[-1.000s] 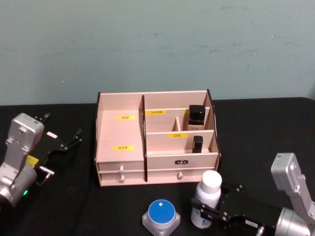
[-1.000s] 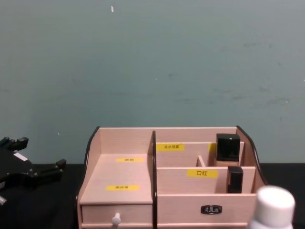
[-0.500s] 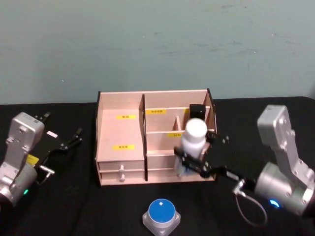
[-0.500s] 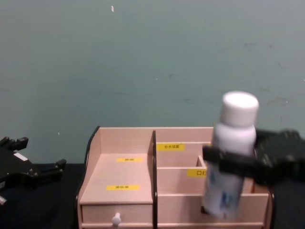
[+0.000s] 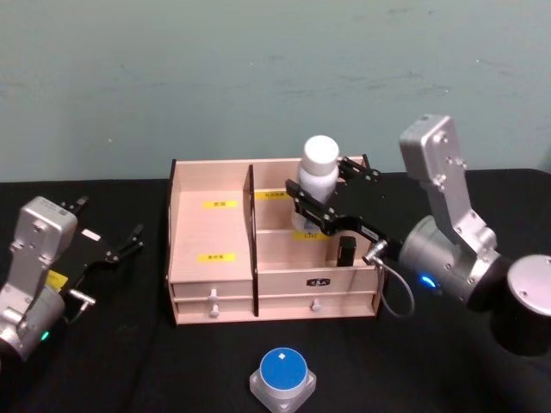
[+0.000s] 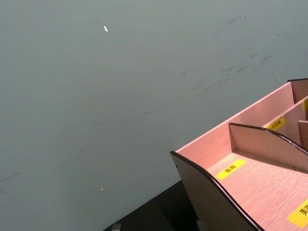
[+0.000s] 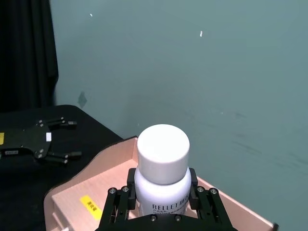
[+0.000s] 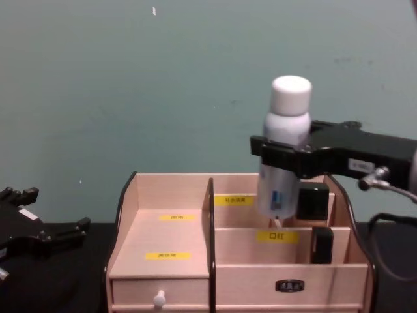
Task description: Pick up the facial cleanser and watermelon frost from the table and place them into the tiered storage box.
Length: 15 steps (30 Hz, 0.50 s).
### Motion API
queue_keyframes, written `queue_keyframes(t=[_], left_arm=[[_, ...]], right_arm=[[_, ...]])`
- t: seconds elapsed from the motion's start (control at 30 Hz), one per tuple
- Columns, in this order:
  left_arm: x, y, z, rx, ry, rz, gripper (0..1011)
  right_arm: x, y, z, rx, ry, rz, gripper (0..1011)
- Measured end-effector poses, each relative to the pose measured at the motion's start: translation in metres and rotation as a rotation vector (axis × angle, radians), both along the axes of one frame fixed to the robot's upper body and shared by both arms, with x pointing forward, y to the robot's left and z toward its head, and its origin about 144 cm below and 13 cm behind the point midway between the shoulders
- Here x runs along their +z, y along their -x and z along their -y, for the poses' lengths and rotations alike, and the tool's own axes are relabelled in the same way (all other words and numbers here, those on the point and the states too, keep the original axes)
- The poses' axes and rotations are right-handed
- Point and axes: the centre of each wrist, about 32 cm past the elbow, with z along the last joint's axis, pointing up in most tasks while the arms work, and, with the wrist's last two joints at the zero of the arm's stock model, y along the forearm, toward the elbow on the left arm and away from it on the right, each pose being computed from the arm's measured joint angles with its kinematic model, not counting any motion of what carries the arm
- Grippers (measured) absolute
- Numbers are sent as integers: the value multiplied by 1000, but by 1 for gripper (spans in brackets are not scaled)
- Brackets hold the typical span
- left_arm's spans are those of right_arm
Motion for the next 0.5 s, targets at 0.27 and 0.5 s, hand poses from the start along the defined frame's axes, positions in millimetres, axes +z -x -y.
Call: queue_keyframes(t=[0.27, 0.5], left_arm=[[0, 0, 0, 0, 0, 0, 1010], [0, 0, 0, 0, 0, 0, 1010]], right_arm=[[0, -23, -9, 22, 1, 1, 594], [-6, -38, -12, 22, 11, -11, 594]])
